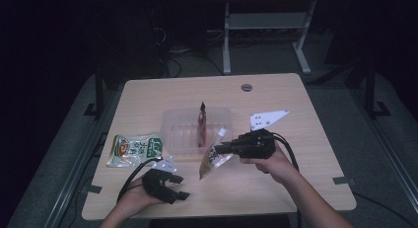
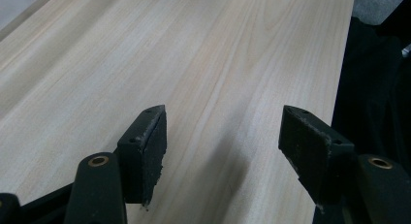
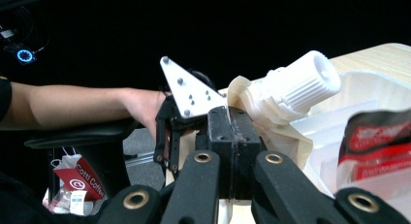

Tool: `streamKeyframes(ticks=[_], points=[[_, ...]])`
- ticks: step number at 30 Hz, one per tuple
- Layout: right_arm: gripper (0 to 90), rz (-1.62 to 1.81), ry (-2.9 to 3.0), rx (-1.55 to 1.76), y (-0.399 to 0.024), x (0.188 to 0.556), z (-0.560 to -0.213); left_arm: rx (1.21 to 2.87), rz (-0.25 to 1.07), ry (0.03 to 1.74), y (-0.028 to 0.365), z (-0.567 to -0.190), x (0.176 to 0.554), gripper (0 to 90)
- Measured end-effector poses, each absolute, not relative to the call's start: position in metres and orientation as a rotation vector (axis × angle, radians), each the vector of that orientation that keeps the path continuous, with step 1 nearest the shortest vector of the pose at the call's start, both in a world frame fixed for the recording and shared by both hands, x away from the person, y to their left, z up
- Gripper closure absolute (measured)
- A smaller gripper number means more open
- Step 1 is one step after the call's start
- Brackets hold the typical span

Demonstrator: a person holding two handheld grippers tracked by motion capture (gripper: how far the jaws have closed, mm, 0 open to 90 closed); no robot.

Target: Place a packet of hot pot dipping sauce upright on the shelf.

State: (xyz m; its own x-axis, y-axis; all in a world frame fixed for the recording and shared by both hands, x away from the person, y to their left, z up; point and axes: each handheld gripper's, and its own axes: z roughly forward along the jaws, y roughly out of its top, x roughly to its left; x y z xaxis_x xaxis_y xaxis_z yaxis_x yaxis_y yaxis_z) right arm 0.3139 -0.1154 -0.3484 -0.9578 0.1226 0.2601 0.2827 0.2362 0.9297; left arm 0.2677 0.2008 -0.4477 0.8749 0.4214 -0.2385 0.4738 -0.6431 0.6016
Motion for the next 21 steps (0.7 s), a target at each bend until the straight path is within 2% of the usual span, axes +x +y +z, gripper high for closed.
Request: streamKeyframes(ticks=[21], points=[[89.8, -1.862, -2.361, -0.366, -0.072, 0.351, -0.325, 2.349, -0.105, 0.640, 0.201, -0.450, 0.267, 34.0]])
